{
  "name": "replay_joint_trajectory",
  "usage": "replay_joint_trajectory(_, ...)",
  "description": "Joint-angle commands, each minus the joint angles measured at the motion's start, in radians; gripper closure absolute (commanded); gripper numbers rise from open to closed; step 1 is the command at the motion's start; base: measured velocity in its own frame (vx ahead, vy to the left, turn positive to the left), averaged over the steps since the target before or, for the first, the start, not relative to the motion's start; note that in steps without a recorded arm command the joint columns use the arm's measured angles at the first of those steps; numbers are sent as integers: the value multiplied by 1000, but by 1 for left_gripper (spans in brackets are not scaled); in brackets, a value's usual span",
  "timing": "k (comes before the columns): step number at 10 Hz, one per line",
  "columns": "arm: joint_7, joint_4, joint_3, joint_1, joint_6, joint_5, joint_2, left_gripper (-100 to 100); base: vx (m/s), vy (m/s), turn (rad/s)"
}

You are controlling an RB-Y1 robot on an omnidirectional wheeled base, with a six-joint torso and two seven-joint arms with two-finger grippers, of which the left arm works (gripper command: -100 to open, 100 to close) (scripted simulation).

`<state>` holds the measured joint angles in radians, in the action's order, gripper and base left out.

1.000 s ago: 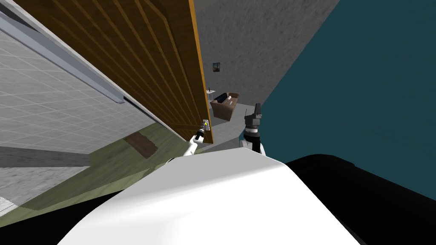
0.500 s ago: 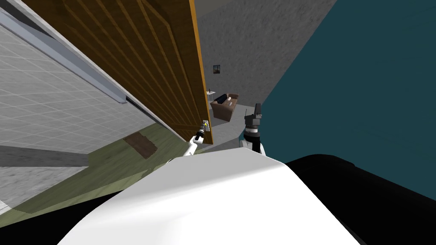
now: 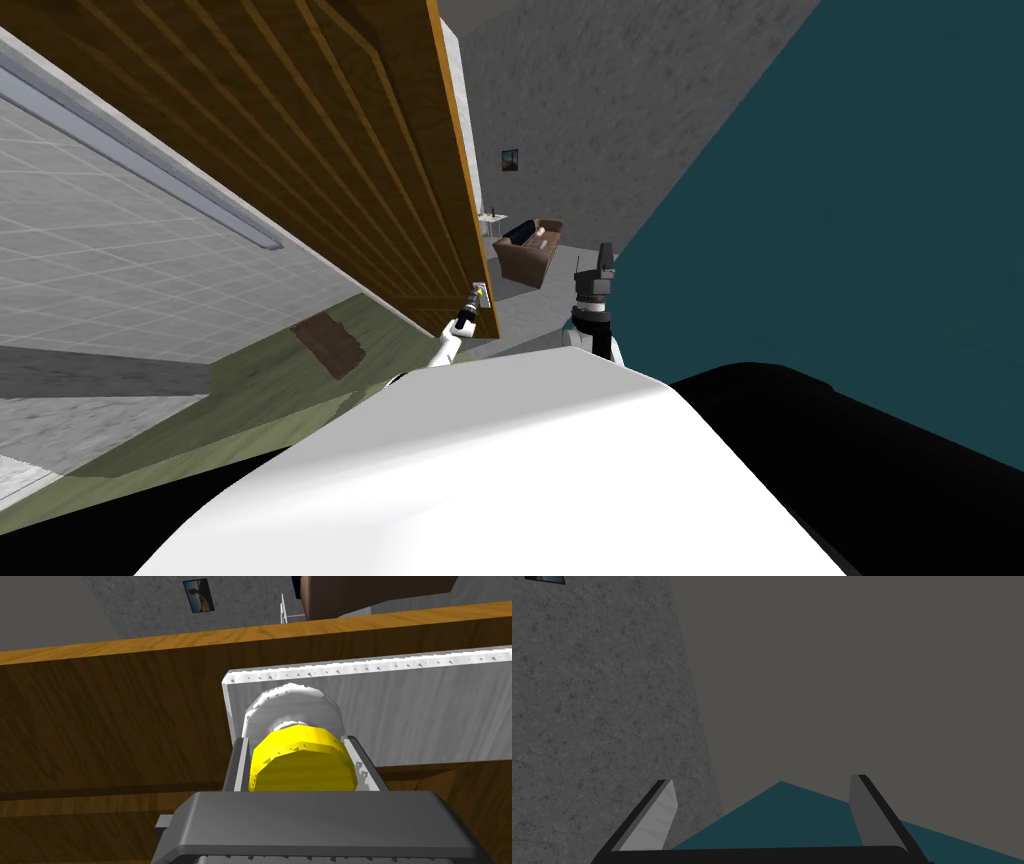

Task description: Push the door open

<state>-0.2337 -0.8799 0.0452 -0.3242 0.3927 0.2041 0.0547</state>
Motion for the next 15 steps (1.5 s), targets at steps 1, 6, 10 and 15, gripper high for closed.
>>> replay_joint_trajectory(1,14,-10,-29,-1,-2,-5,16,100,189,-121,103)
replay_joint_trajectory(6,46,-10,-80,-2,-5,-16,22,100,149,-81,96)
replay_joint_trajectory(10,41,-31,-72,15,-12,-19,15,-100,-79,-53,45)
replay_joint_trajectory(15,32,-38,-65,20,-17,-25,-8,-100,-233,-34,20)
